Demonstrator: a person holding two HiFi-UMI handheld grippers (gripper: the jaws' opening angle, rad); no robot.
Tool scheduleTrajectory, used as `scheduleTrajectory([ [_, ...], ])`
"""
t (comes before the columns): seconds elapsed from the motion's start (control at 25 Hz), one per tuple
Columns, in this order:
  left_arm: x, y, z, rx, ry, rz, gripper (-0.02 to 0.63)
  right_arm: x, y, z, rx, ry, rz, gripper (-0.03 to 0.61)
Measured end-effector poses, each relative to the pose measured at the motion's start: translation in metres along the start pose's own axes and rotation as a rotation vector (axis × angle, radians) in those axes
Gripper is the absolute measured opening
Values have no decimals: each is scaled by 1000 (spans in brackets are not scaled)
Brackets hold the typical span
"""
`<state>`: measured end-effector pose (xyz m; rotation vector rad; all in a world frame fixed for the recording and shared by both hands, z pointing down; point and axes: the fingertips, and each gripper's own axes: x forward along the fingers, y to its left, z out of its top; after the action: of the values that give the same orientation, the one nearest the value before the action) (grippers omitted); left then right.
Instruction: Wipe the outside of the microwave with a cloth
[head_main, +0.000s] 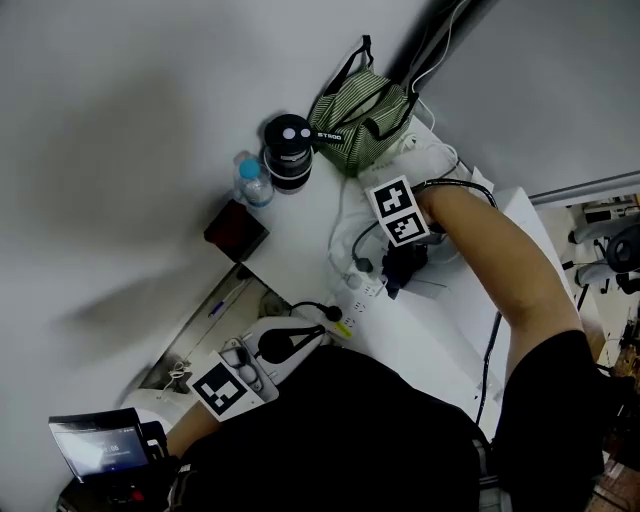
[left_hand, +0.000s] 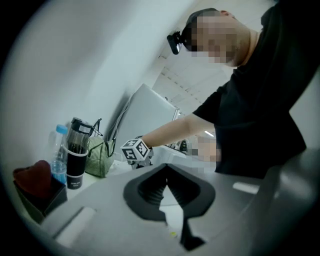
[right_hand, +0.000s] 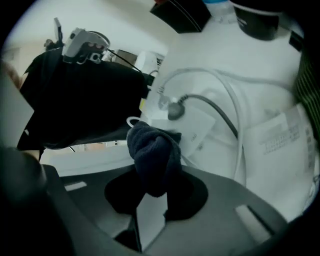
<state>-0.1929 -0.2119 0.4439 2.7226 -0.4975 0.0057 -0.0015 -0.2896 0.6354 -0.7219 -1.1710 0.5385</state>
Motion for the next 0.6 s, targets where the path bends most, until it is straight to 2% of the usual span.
scheduleTrajectory([
  [0.12,-1,3,-2,-14,3,0,3,1,-35,-42,127,86,-59,78],
  [0.28,-2,7,-5,-41,11,4,3,-17,-78,-109,311,208,-191,77],
  [0.48,-3,8,-9,-50,19,-1,3,-44,-109,-178,505,317,-344,77],
  [0.6,-4,9,-9,-52,26,-3,3,-59,-117,-207,584,387,-436,77],
])
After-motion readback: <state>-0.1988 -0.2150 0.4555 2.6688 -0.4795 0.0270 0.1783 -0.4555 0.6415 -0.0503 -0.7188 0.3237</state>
